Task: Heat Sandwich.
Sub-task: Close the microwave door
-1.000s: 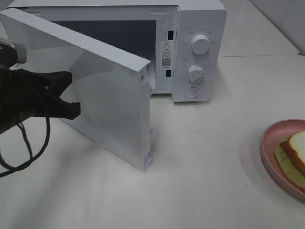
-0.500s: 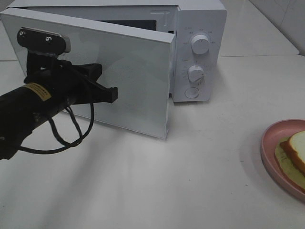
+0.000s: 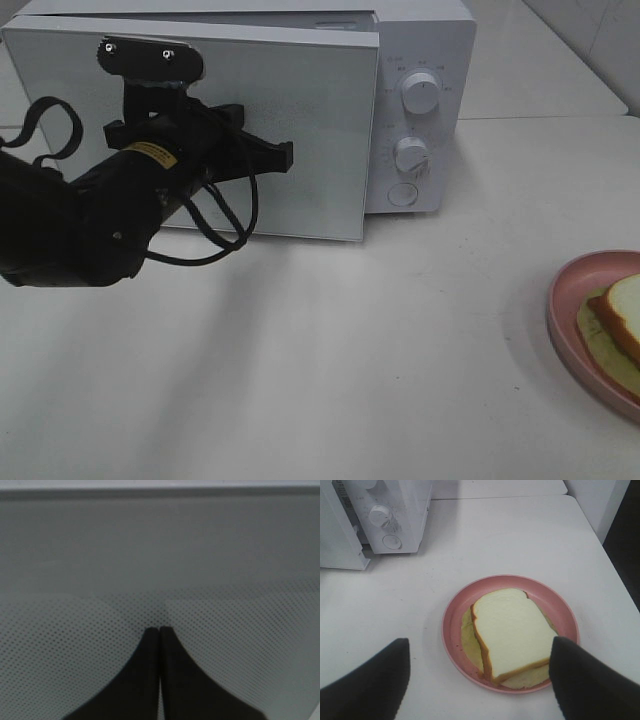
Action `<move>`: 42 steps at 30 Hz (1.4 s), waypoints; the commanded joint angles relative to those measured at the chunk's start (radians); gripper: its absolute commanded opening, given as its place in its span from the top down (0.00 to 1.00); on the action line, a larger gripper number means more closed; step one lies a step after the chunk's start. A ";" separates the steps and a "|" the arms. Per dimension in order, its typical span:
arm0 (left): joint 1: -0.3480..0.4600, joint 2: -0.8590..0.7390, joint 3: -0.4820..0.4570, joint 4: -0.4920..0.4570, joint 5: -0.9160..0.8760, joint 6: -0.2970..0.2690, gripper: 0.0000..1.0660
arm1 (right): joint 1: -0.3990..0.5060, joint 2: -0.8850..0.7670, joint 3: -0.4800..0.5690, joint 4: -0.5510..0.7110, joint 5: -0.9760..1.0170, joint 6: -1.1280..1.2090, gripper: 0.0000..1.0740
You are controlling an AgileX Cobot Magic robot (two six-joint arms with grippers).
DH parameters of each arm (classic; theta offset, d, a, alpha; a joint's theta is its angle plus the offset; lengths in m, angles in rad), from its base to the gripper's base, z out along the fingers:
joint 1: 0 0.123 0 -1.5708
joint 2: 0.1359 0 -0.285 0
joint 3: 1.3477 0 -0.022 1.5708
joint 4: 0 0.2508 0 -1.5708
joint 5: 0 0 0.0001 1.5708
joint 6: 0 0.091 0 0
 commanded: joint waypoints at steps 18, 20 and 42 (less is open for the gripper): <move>0.023 0.129 -0.268 -0.137 0.110 0.132 1.00 | -0.008 -0.022 0.003 0.000 -0.016 -0.009 0.30; 0.032 0.130 -0.273 -0.137 0.112 0.132 1.00 | -0.008 -0.022 0.003 0.000 -0.016 -0.009 0.30; -0.039 -0.241 0.052 -0.134 0.548 0.141 0.17 | -0.008 -0.022 0.003 0.000 -0.016 -0.009 0.30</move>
